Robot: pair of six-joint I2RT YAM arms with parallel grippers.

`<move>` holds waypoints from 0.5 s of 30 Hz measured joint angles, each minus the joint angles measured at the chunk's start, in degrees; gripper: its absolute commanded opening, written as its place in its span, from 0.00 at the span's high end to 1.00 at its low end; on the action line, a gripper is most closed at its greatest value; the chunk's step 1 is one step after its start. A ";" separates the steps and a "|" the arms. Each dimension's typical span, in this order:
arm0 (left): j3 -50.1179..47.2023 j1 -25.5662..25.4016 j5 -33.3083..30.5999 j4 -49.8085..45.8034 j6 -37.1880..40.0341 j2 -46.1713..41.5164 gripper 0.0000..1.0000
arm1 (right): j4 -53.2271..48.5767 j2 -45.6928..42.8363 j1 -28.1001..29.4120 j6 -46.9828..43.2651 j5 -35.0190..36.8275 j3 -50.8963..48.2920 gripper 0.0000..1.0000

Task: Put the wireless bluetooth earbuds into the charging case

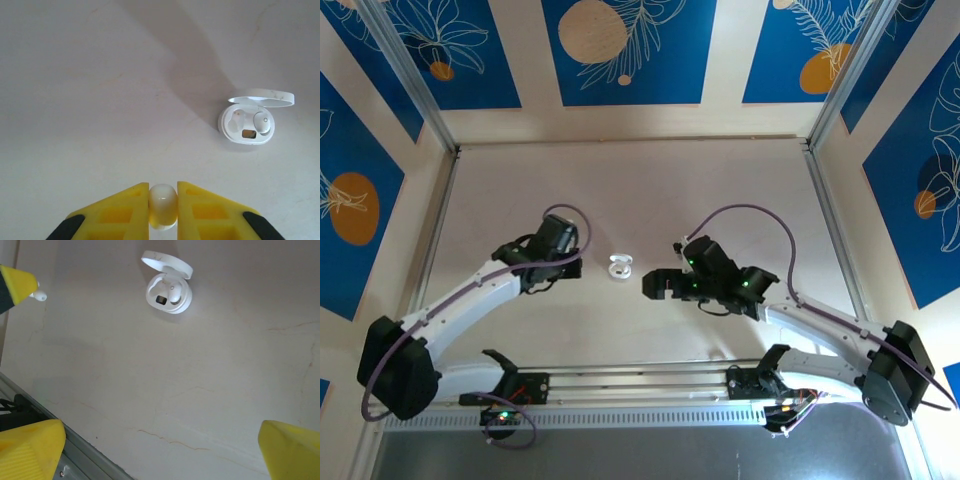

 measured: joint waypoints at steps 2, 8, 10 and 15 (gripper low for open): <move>2.69 -4.00 -4.07 -0.72 0.55 3.15 0.85 | -0.04 -1.97 -1.22 0.46 -0.17 -1.53 0.01; 10.25 -11.56 -13.18 -1.29 4.48 14.53 0.87 | -0.33 -10.36 -6.49 1.95 -2.40 -6.54 0.01; 11.72 -12.94 -15.41 -1.07 6.10 17.62 0.87 | -0.46 -13.20 -8.24 2.38 -3.43 -7.98 0.01; 13.77 -15.04 -19.47 -0.17 10.27 23.43 0.87 | -0.81 -19.19 -11.82 2.56 -6.88 -11.28 0.01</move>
